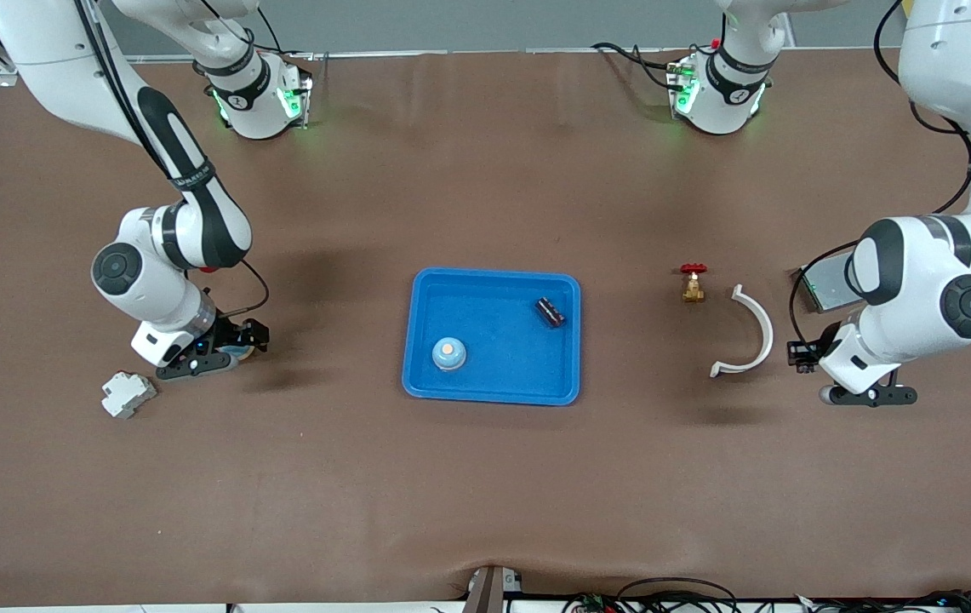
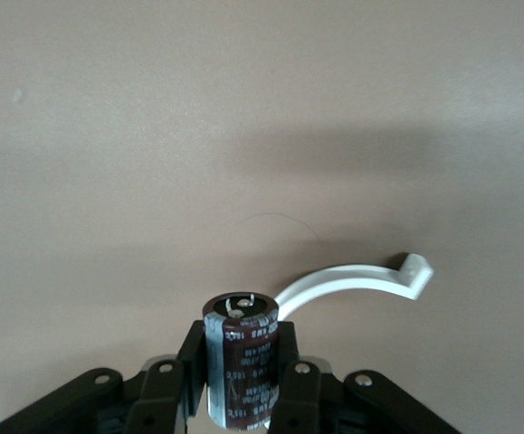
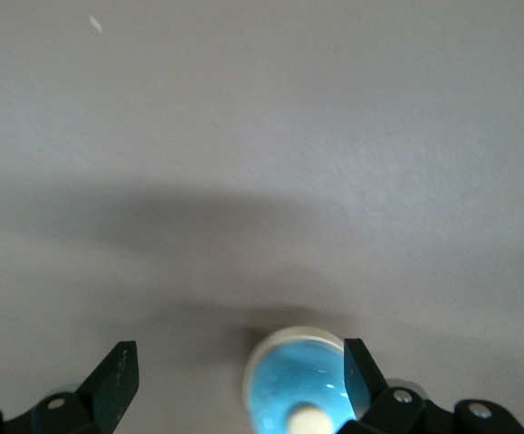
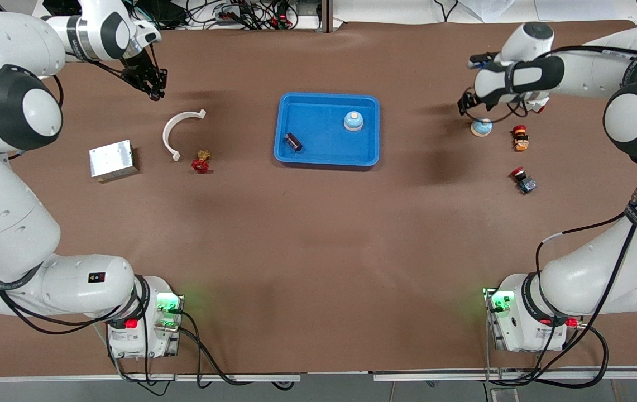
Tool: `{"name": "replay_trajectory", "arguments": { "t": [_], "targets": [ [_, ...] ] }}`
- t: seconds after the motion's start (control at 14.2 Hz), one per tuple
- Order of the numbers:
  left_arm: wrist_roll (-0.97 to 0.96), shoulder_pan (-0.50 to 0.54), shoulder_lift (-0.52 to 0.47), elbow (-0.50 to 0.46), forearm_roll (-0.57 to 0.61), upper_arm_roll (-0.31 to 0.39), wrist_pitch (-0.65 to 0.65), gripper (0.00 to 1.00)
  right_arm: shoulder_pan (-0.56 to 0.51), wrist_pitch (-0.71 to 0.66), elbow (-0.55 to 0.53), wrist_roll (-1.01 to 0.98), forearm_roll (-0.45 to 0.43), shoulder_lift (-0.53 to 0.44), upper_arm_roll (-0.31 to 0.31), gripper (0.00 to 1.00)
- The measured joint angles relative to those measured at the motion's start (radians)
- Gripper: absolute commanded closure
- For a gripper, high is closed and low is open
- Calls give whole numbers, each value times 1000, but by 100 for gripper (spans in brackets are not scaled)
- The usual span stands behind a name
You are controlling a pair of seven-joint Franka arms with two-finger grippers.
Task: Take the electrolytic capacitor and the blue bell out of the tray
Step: 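Set the bell on the table while the left gripper carries the capacitor, then reach the second bell with the right gripper while the left gripper places the capacitor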
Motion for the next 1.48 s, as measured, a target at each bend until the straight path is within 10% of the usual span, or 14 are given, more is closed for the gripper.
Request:
{"name": "replay_trajectory", "arguments": {
  "t": [0.78, 1.48],
  "targets": [
    [114, 43, 89, -5, 50, 0, 21, 99, 281, -93, 201, 658, 0, -3, 87, 0],
    [114, 43, 123, -14, 50, 0, 22, 92, 454, -201, 519, 1042, -150, 247, 80, 0]
  ]
}}
